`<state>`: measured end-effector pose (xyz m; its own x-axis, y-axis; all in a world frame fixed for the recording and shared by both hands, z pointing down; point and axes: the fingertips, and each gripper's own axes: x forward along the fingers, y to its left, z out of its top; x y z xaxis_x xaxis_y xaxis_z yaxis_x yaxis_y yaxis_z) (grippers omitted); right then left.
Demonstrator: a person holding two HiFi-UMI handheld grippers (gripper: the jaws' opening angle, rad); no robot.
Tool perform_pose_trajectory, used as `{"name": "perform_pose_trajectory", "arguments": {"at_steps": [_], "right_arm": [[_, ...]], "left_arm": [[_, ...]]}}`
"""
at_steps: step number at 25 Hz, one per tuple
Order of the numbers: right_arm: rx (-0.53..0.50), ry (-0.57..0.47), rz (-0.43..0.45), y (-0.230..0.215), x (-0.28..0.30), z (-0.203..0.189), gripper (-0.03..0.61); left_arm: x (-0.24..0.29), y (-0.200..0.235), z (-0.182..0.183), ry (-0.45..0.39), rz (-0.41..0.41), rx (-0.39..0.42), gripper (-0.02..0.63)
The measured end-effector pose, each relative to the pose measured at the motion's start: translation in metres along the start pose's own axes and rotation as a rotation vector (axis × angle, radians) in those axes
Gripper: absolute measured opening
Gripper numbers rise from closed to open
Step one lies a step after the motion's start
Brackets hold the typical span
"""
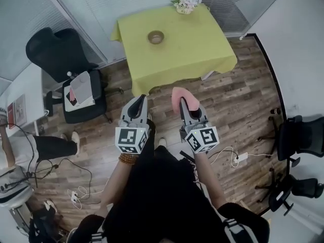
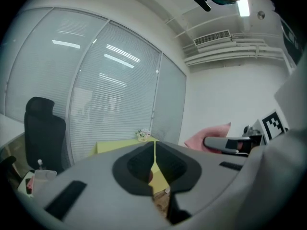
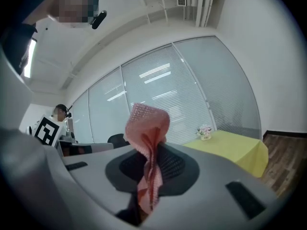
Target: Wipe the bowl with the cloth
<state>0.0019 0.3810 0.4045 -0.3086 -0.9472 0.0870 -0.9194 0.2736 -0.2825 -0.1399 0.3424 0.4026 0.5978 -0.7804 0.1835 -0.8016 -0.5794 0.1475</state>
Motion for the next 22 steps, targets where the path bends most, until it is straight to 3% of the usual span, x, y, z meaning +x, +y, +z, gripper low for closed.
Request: {"name": "perform_pose_trajectory", "arguments": {"at_steps": [6, 16, 22], "right_arm": [[-0.045, 0.037, -0.033, -0.026, 0.067, 0.017, 0.032], [-0.151, 0.077, -0.044, -0.058, 0.186, 0.055, 0.032], [-0.130, 0.097, -0.026, -0.089, 0.235, 0.062, 0.034]], "left_arm": [[0.069, 0.056, 0.003, 0.006, 0.017, -0.058, 0.018], [0.169, 0.132, 0.028, -0.002, -0.028, -0.083, 0.018], [0.210, 0.153, 0.020, 0.050, -0.003, -0.098, 0.017]]}}
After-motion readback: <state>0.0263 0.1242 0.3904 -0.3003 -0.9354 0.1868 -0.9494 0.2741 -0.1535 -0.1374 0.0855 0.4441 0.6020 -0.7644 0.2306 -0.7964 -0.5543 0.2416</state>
